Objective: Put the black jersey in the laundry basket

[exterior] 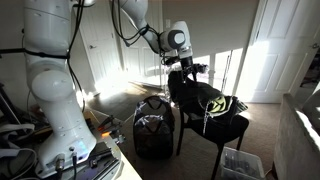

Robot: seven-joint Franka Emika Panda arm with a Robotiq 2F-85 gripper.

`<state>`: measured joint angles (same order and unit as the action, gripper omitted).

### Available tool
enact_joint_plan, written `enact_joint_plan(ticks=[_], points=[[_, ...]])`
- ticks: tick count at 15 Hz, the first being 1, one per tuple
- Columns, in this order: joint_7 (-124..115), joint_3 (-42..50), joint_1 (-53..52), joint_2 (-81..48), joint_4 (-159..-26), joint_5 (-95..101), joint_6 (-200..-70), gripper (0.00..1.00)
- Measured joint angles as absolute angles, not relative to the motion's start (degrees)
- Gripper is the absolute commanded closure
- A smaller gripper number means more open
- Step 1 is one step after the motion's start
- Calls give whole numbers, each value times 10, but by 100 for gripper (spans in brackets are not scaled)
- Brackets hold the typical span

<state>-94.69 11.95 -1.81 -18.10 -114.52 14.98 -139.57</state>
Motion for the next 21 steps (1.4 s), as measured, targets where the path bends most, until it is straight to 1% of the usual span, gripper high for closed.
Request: enact_joint_plan(ticks=[5, 6, 7, 8, 9, 11, 13, 14, 18, 21], points=[[-1032, 124, -18, -183, -1145, 150, -1422, 1], [-1039, 124, -18, -184, -1145, 150, -1422, 25], [-1040, 124, -18, -185, -1145, 150, -1422, 25], [-1040, 122, -18, -185, -1145, 150, -1422, 29], [-1039, 120, -18, -186, -1145, 150, -1421, 38], [-1039, 115, -18, -187, -1145, 150, -1421, 51], [-1039, 112, -18, -188, -1145, 150, -1421, 63], [-1039, 111, -18, -189, -1145, 150, -1421, 70], [-1039, 110, -18, -190, -1145, 150, -1421, 95], [-1038, 110, -18, -191, -1145, 150, -1421, 99]])
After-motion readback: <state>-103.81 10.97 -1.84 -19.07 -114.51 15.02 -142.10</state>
